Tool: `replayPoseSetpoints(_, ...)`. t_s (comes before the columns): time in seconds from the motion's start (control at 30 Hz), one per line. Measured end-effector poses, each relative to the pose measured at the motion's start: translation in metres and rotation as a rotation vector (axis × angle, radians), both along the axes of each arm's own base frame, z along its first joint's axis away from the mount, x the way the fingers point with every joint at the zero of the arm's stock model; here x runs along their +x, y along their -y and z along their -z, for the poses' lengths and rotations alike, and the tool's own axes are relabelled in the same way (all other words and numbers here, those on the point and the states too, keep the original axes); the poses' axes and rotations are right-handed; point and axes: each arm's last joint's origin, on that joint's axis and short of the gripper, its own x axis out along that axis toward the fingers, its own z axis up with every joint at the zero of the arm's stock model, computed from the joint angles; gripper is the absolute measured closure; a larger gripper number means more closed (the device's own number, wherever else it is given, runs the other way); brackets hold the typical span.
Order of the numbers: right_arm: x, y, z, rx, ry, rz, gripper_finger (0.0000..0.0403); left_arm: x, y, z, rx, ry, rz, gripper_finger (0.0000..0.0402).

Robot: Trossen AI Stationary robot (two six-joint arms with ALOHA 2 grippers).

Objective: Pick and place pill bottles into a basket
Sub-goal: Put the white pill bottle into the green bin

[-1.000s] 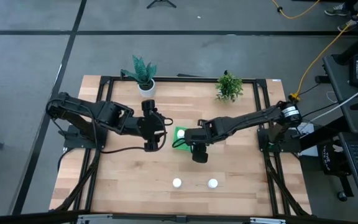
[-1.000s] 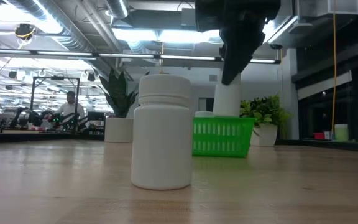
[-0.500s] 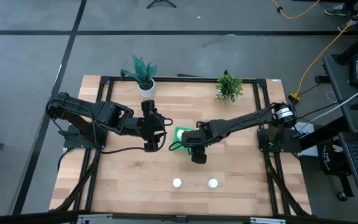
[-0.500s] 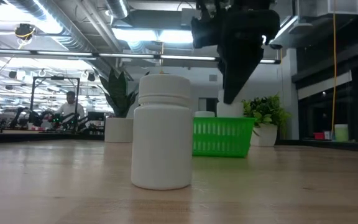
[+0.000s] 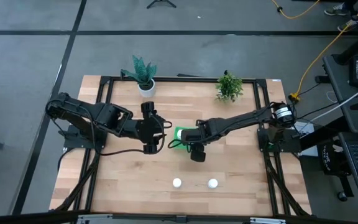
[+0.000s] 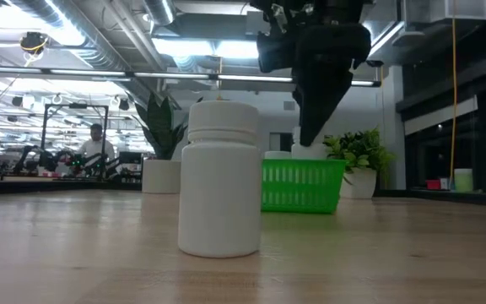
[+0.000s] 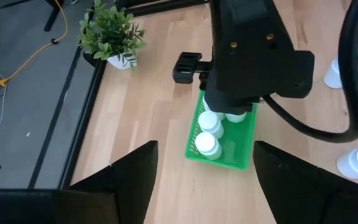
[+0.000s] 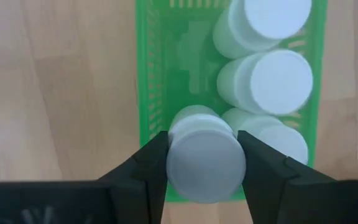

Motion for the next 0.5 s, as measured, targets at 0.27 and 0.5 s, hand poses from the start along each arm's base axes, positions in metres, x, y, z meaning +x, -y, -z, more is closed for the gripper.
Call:
replayPoseSetpoints(0.27,-0.008,0.000,0.021,0.039,-0.035,0.027,0.0247,-0.002,0.003,0.001,0.000,-0.017,0.003,0.0146)
replayPoseSetpoints(0.5,-0.006,0.000,0.020,0.047,-0.007,0.034,0.0245,-0.003,0.002,0.002,0.000,-0.022,0.002,0.0146)
